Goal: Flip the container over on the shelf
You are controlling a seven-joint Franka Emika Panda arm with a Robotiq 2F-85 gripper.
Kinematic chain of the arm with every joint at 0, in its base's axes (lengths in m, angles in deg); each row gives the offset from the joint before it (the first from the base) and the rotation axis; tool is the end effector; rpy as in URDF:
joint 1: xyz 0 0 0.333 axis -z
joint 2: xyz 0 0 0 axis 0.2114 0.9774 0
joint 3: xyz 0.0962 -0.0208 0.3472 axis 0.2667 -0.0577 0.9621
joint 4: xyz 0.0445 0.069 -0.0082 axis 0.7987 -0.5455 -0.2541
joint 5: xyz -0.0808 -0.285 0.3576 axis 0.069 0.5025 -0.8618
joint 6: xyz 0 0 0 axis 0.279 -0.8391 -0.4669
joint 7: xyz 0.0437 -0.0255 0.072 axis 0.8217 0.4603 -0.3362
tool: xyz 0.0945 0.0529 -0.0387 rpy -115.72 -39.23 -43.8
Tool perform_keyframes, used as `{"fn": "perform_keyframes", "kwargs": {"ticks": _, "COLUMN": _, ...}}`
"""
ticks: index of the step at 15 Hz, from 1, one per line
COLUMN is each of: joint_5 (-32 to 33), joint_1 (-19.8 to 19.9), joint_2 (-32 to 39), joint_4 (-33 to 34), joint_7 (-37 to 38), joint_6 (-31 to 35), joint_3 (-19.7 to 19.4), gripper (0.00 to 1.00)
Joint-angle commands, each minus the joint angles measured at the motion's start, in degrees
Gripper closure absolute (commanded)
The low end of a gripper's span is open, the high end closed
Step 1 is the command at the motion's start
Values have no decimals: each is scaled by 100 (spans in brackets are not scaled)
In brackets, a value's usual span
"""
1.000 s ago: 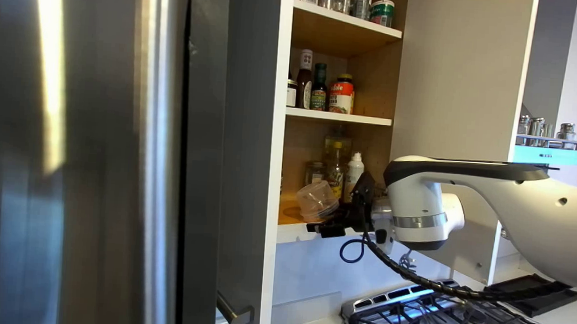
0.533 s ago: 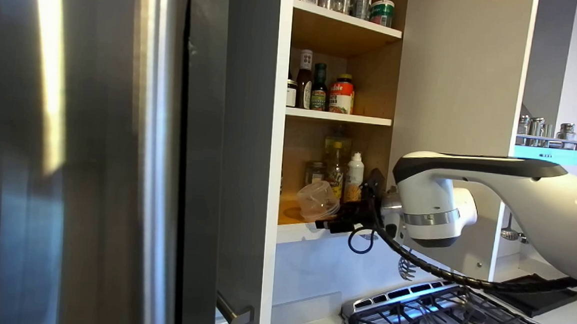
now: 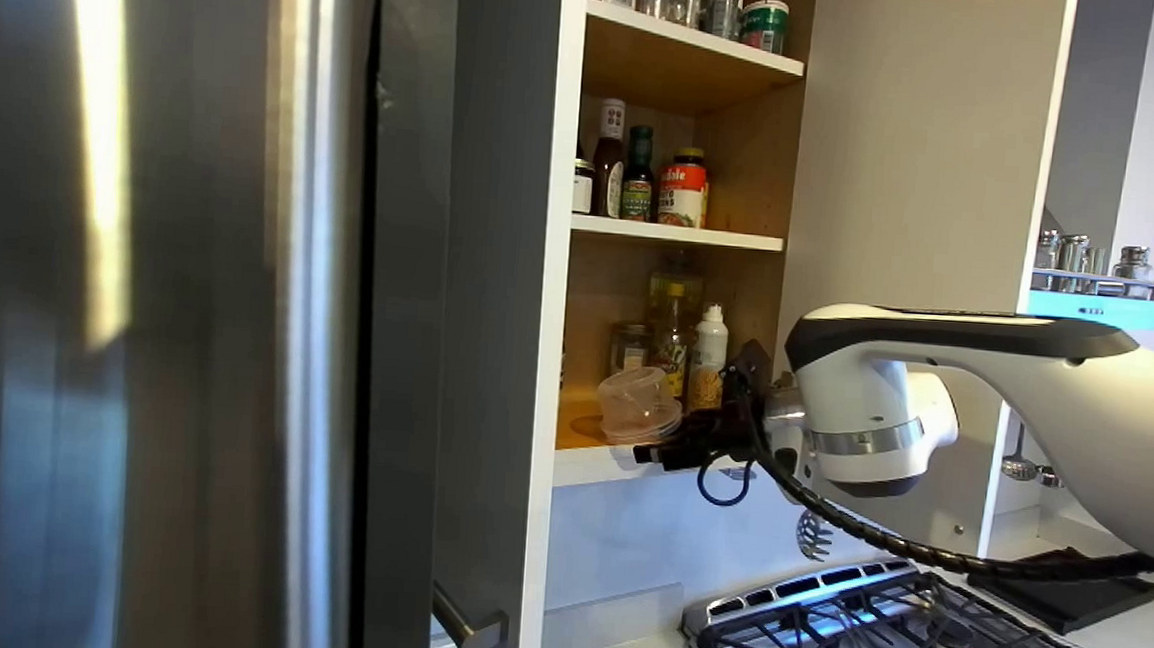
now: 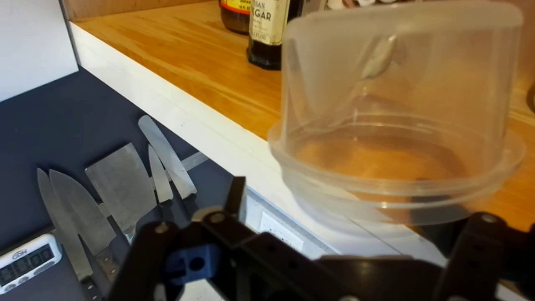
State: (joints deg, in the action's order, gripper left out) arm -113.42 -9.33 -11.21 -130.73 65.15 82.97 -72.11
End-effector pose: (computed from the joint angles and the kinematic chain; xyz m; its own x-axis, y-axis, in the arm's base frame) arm 0.7126 -0.0656 0.6341 -0.1612 -0.3055 -0.9385 -0.6345 0.7604 -0.1385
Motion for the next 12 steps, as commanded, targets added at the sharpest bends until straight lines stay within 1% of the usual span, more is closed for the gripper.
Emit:
{"fn": "perform_keyframes", "kwargs": {"ticks": 1, "joint_5": 217, "joint_1": -82, "joint_2": -68, "joint_4": -58, "joint_7": 270, "joint_6": 362, "joint_3": 60, "gripper": 0}}
{"fn": "perform_keyframes", "kwargs": {"ticks": 7, "joint_5": 446, "joint_1": -178, "joint_2": -57, "joint_4": 20, "joint_7": 463, "joint_6": 783, "joint_3": 155, "gripper": 0}}
{"fn": "perform_keyframes", "kwargs": {"ticks": 12, "joint_5": 1407, "joint_1": -127, "joint_2": -77, "joint_4": -55, "joint_7": 777, "joint_6": 674, "joint_3": 80, "gripper": 0}}
